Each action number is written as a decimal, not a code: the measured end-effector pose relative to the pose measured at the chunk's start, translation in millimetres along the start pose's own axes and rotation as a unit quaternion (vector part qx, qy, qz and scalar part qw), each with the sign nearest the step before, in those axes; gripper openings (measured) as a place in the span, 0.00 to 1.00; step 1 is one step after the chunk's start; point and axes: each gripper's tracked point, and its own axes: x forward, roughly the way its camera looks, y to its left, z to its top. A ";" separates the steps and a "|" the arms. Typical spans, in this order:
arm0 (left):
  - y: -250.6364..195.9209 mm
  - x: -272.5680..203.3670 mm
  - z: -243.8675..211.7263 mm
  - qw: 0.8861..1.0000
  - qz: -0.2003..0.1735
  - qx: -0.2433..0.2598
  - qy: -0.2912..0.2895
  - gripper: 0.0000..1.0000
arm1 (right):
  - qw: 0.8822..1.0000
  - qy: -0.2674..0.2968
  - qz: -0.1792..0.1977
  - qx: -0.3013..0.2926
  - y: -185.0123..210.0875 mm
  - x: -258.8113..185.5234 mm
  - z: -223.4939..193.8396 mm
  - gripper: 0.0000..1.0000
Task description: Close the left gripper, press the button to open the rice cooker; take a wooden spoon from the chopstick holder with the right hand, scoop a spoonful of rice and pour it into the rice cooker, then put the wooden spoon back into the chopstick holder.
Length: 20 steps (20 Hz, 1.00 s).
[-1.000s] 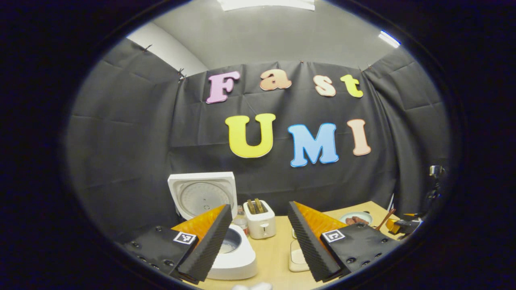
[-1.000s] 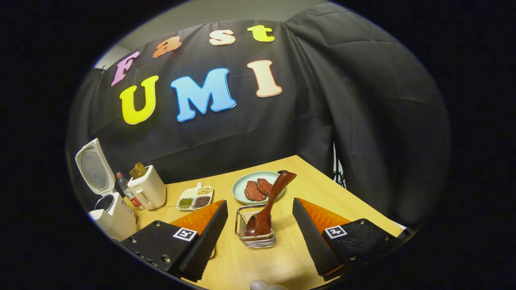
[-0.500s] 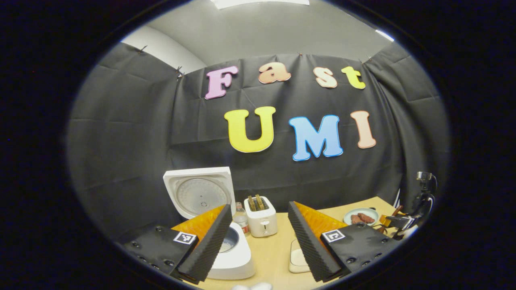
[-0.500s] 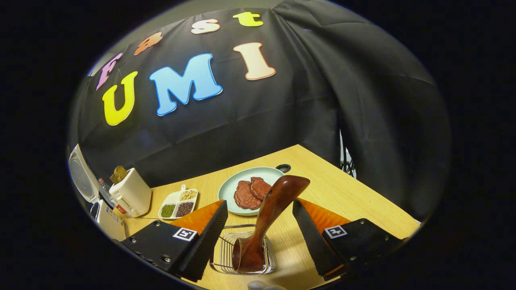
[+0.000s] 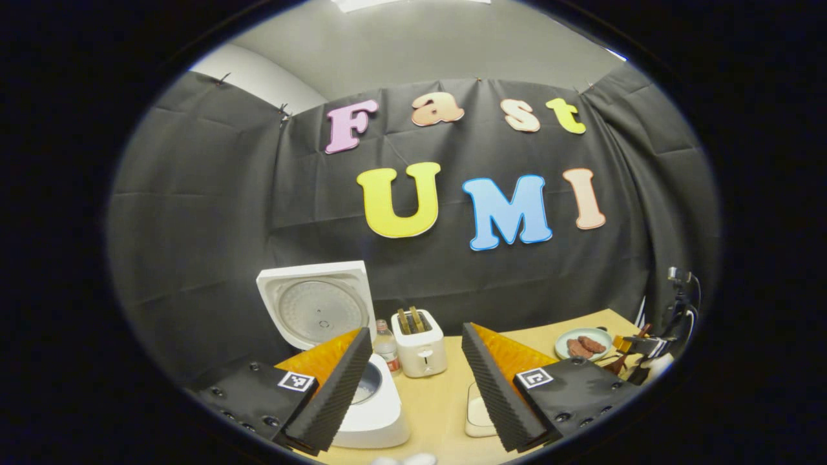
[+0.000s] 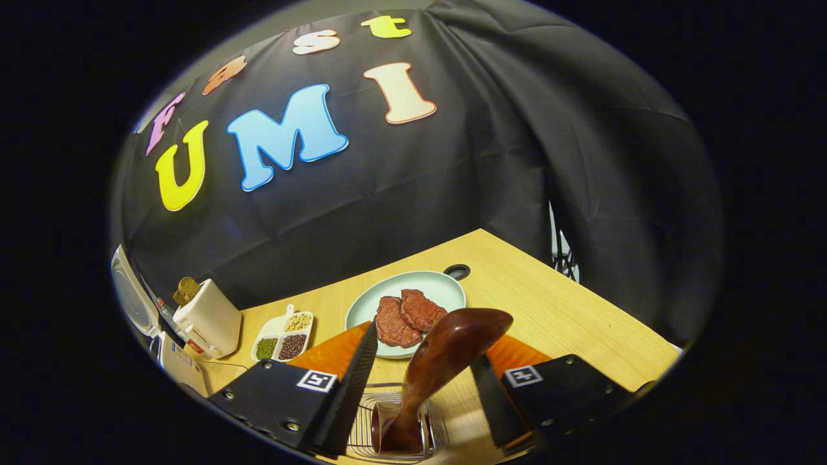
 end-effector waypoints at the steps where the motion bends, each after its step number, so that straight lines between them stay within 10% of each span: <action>1: -0.1 0.6 -0.1 1.000 0.000 0.002 0.000 0.95 | 1.000 0.003 0.002 0.006 1.6 2.9 0.0 0.74; 4: -1.2 1.4 0.8 1.000 -0.001 0.007 -0.002 0.95 | 1.000 0.007 0.003 0.012 3.1 -0.6 -0.5 0.29; 20: 39.3 -8.4 6.1 0.999 -0.021 0.010 -0.039 0.96 | 0.993 -0.060 -0.018 -0.104 56.7 -49.2 69.6 0.22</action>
